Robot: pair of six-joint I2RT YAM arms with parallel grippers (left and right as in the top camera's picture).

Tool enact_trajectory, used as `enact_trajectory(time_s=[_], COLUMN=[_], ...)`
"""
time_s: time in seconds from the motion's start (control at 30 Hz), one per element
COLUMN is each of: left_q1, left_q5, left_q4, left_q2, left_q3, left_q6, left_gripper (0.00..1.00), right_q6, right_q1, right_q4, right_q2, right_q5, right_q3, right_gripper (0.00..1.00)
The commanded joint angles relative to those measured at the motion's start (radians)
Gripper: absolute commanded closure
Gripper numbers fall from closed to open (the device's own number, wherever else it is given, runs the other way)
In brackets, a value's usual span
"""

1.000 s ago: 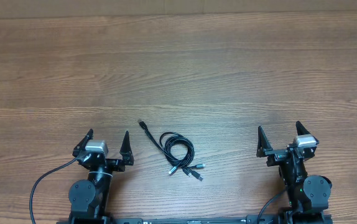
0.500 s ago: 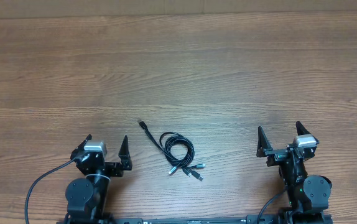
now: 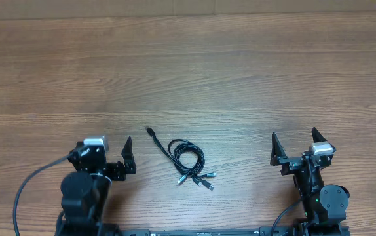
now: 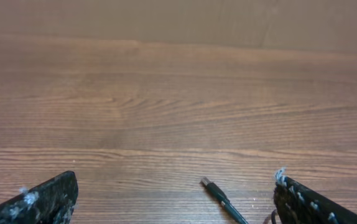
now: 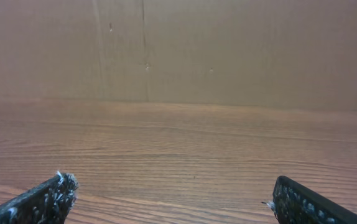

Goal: Untangle cables
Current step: 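Move the left gripper forward over the coiled black cables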

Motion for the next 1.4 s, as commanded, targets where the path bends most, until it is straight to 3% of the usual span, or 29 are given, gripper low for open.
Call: enact_trajectory(time_s=[0.0,0.4,0.57,0.87,1.37], left_q1=[0.007,0.007,0.007,0.007,0.007], left_q5=[-0.01,0.039,0.171,0.234,0.235], left_q4=[-0.027,-0.257,-0.376,-0.435,-0.437], left_q2=[0.09,0.405,0.558,0.747,0.793], left_q3=[0.099,0.377,0.487,0.518,0.517], left_q6=[0.012,0.013,0.03,0.035,-0.015], left_gripper=[0.0,0.0,0.01,0.01,0.0], right_q6=[0.006,0.006,0.006,0.006,0.006], right_q1=[-0.006,-0.006,-0.006,-0.006,-0.006], right_q4=[0.006,0.006,0.006,0.006,0.006], right_q2=[-0.011,-0.011,-0.011,-0.011,-0.011], right_q5=[0.005,0.005,0.005,0.005,0.005], right_q3=[-0.01,-0.01,-0.01,-0.01,-0.01], right_gripper=[0.0,0.0,0.0,0.0,0.0])
